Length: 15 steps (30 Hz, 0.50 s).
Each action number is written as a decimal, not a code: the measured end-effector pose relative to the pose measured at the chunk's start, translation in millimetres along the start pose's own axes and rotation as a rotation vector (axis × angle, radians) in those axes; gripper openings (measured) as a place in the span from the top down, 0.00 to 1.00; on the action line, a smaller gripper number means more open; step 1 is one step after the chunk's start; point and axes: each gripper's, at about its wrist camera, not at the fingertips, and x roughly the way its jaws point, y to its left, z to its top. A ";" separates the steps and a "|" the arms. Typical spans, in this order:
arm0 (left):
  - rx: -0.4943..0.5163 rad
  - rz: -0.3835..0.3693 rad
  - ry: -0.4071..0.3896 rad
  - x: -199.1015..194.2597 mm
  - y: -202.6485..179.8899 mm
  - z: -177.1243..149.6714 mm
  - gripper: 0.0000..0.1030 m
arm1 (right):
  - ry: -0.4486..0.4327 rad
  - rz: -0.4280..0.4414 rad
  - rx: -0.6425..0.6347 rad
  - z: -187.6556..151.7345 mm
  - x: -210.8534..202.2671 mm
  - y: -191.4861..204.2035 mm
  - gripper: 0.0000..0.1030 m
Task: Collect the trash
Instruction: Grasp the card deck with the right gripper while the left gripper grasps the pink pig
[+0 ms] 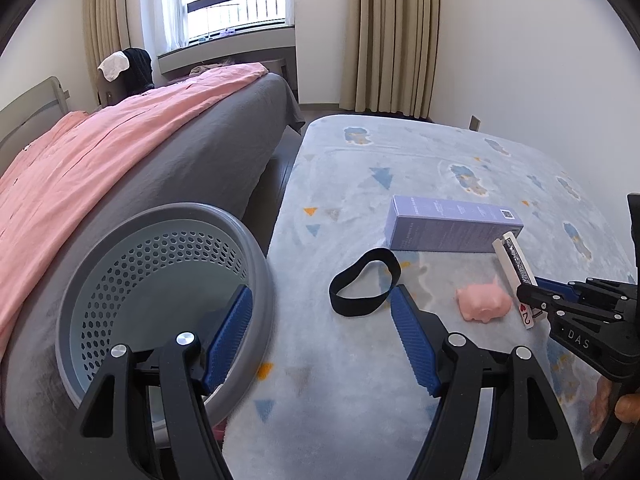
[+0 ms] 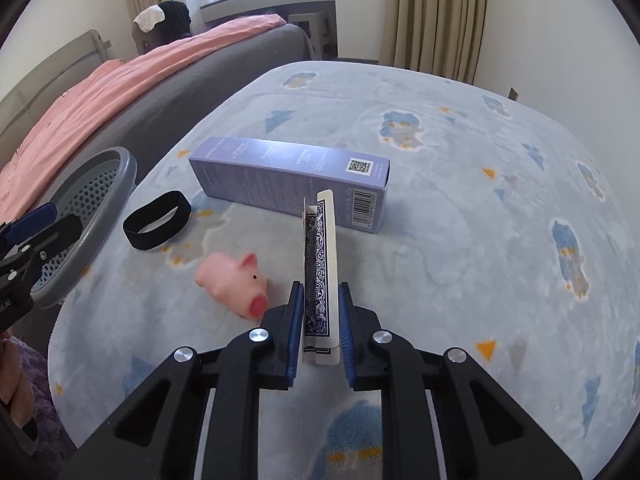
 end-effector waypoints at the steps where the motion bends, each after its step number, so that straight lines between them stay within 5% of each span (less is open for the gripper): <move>1: 0.004 -0.002 -0.001 -0.7 -1.7 -0.6 0.33 | 0.004 -0.007 0.006 -2.9 -1.4 -1.1 0.83; 15: 0.052 -0.009 -0.003 -5.1 -19.3 -8.1 0.33 | 0.065 -0.075 0.100 -28.8 -13.2 -18.8 0.77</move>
